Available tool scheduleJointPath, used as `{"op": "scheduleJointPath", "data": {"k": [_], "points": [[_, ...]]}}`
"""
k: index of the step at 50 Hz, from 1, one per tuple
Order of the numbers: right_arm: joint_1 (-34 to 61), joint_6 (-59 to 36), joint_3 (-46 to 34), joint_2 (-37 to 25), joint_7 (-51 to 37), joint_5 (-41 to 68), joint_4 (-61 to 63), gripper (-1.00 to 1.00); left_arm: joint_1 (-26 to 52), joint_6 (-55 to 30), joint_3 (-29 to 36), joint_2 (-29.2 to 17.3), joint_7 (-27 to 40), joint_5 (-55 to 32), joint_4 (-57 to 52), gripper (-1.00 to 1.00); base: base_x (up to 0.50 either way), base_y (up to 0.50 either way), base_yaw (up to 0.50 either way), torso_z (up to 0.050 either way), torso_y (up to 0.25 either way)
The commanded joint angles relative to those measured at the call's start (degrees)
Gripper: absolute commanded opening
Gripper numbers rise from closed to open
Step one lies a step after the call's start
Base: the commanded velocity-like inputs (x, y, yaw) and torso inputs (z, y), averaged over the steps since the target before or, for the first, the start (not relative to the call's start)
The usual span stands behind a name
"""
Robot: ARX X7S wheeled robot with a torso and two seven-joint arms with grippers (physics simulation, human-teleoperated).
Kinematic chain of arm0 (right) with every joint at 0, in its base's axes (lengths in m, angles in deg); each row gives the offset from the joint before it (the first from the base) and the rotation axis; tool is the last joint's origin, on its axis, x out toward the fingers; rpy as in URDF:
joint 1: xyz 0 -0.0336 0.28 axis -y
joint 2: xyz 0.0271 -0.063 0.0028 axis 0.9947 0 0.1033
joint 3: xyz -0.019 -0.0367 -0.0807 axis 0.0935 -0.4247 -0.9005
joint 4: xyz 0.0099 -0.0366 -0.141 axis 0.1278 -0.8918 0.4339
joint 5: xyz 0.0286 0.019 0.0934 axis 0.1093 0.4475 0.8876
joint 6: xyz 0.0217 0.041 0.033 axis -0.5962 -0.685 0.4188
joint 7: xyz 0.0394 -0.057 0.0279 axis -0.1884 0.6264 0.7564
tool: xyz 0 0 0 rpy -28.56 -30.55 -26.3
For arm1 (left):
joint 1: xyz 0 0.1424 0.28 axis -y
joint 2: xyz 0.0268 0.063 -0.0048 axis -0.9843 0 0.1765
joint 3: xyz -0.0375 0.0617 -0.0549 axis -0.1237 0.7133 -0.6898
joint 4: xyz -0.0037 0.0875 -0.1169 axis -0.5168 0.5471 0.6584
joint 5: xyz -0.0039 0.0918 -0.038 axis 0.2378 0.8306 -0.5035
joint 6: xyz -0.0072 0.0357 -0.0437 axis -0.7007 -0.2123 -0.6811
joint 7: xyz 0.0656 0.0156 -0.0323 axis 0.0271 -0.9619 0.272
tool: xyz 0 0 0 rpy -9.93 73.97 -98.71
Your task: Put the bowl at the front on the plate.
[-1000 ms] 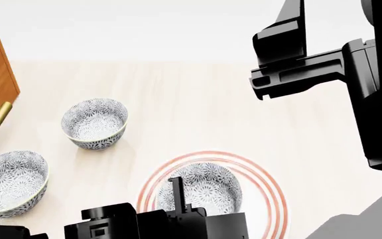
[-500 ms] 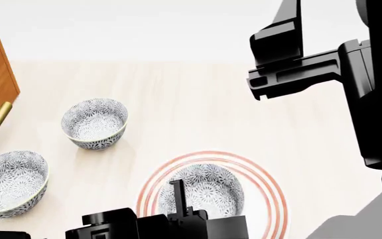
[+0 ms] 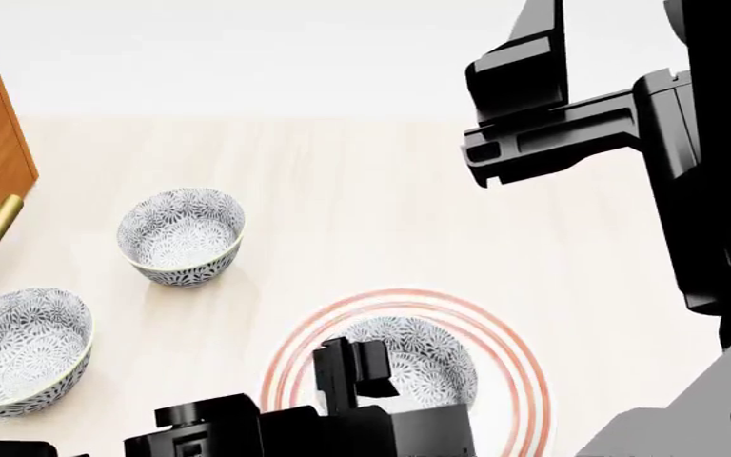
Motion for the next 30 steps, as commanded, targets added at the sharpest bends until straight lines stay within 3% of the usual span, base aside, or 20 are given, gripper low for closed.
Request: {"op": "scheduleJointPath", "data": {"k": [1, 15, 30], "points": [[0.3, 0.2, 0.0, 0.0, -0.7, 1.1, -0.3, 1.0, 0.7, 1.0, 0.0, 0.0, -0.1, -2.6, -0.1, 1.0, 0.0, 0.0, 0.0, 0.0, 0.0], [0.2, 0.9, -0.3, 0.2, -2.1, 2.6, -0.9, 1.0, 5.5, 4.2, -0.2, 0.0, -1.0, -15.4, 0.2, 1.0, 0.0, 0.0, 0.0, 0.0, 0.0], [0.6, -0.3, -1.5, -0.3, -2.0, 2.5, -0.1, 1.0, 8.6, 4.2, 0.1, 0.0, 0.0, -19.9, 0.7, 1.0, 0.0, 0.0, 0.0, 0.0, 0.0]]}}
